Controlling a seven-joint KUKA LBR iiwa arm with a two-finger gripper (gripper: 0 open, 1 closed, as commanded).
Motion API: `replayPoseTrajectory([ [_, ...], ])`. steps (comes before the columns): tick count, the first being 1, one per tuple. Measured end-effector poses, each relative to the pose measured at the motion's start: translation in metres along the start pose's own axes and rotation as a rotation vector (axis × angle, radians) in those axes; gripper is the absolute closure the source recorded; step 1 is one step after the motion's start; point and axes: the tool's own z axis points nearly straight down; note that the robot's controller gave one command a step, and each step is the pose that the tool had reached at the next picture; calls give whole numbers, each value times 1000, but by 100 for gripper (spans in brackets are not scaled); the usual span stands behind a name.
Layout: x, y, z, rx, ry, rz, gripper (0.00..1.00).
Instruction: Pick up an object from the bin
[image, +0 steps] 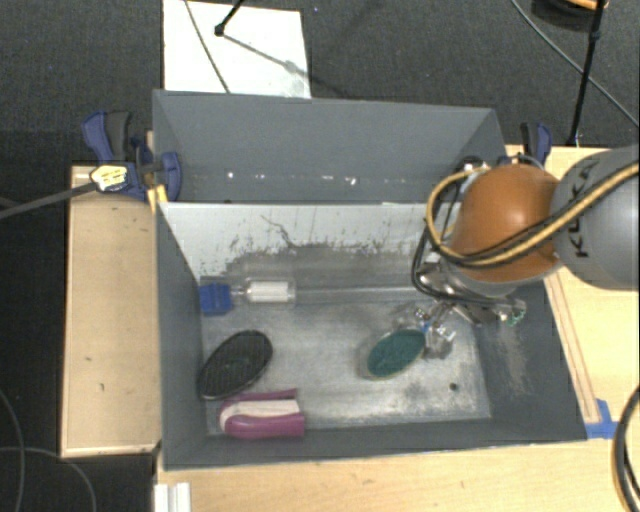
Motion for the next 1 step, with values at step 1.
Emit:
replayPoseTrajectory([
  [1, -12, 20, -209, 7, -8, 56, 100],
])
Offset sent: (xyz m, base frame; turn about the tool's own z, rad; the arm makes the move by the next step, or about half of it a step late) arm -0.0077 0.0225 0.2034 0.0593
